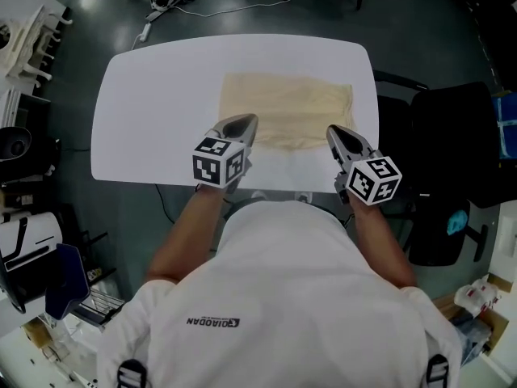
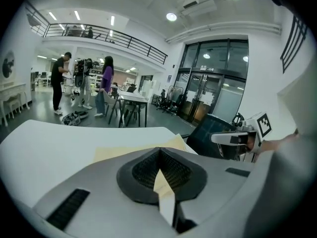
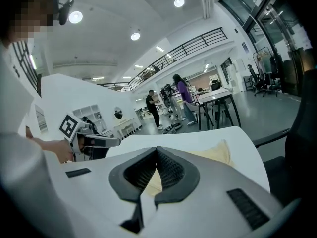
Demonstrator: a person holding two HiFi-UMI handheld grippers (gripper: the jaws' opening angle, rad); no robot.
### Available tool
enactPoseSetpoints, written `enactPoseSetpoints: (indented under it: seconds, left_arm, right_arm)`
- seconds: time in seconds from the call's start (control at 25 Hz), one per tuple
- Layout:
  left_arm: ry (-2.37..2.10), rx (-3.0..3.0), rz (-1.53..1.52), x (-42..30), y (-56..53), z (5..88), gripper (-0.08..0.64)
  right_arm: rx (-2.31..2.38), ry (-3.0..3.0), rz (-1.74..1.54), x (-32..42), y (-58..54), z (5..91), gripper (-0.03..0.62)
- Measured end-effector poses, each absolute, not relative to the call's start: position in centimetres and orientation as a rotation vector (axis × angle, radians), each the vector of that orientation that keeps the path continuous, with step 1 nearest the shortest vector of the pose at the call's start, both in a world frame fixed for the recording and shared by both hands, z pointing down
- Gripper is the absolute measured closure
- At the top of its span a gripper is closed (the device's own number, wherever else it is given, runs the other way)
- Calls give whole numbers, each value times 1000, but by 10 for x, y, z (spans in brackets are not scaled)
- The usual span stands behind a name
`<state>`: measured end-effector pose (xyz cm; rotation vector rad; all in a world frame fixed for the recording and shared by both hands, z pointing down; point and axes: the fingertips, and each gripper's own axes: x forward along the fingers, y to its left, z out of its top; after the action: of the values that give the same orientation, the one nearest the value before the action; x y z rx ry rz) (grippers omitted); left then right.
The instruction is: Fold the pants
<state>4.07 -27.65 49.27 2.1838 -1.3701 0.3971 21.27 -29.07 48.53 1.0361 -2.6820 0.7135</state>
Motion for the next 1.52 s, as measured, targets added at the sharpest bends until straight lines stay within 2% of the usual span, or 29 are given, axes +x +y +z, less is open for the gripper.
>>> enactPoseSetpoints:
  seconds: [0.44,0.92,0.96,1.04,1.08,1.52]
  left_arm:
    - [-1419,2136,399,-8,-263,515,532]
    - [-1570,1822,453,-122,-321,616,529]
    - [-1558,1804,462,-127,-326,626,518]
    - [-1511,1773,483,-131,-334,647,427]
    - [-1487,1762,497,-130,-337,657,416]
    - [-1406,1779,697,-113,-347,715,408]
  right_arm:
    - [1016,-2619,667,181,-292,498,575]
    - [1114,-2504,695,191,-279,508,575]
    - [1131,-2486,704,193,-275,510,575]
    - [1168,-2450,725,199,-267,513,575]
    - [1188,-2432,733,204,-264,514,575]
    - [1332,-2330,785,229,-234,525,575]
